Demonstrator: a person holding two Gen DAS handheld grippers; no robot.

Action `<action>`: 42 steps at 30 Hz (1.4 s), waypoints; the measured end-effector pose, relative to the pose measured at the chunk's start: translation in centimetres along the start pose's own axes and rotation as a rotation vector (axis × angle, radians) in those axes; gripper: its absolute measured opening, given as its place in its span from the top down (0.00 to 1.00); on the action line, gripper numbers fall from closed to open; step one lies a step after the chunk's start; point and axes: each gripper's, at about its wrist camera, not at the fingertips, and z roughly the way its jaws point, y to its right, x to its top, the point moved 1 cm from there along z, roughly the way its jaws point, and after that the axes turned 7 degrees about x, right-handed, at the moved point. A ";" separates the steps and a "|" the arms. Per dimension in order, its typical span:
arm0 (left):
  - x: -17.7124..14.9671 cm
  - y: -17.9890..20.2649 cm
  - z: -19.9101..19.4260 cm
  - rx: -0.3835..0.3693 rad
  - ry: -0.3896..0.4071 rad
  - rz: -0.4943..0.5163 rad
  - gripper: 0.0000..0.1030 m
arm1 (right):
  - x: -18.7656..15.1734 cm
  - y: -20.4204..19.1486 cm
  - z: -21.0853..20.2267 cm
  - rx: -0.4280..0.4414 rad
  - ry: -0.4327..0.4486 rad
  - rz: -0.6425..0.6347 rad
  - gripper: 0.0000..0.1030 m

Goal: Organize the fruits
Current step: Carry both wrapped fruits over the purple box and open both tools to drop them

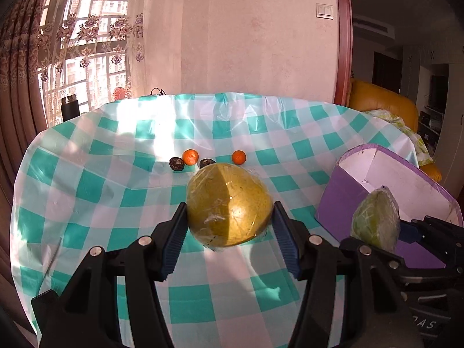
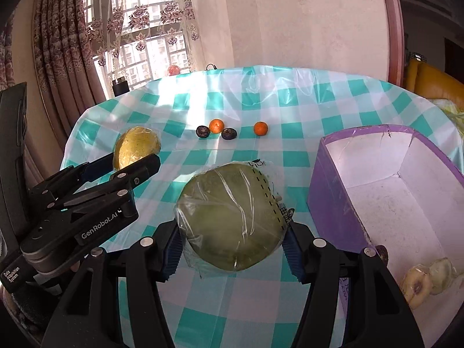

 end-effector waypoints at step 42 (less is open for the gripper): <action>-0.4 27.2 4.3 -0.236 -0.241 0.524 0.44 | -5.8 19.4 -5.6 -0.607 -0.204 0.097 0.43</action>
